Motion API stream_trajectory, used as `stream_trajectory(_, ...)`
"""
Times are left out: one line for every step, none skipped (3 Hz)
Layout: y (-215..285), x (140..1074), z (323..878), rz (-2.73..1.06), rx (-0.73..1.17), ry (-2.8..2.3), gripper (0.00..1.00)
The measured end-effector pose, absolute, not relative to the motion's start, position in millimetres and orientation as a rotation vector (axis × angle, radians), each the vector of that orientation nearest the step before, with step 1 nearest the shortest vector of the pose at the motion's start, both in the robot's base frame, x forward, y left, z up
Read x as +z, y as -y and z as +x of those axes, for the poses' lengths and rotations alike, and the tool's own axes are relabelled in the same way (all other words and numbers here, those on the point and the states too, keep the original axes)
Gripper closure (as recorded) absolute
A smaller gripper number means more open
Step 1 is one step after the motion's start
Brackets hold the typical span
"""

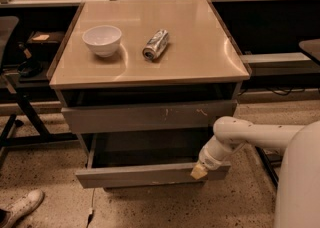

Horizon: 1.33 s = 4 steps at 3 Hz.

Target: Close middle drawer

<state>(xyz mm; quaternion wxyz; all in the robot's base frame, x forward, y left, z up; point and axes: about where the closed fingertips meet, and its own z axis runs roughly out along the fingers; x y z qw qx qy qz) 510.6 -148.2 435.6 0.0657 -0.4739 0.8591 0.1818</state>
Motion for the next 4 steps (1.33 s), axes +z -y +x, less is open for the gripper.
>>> stream_trajectory(148,436,510,-1.43,0.548,-2.592,1.0)
stream_trajectory(147,439,530,-1.405,0.446,-2.589,1.0)
stream_trajectory(146,438,534,-1.394,0.435,-2.588,0.82)
stream_trajectory(146,438,534,-1.394,0.435,-2.588,0.59)
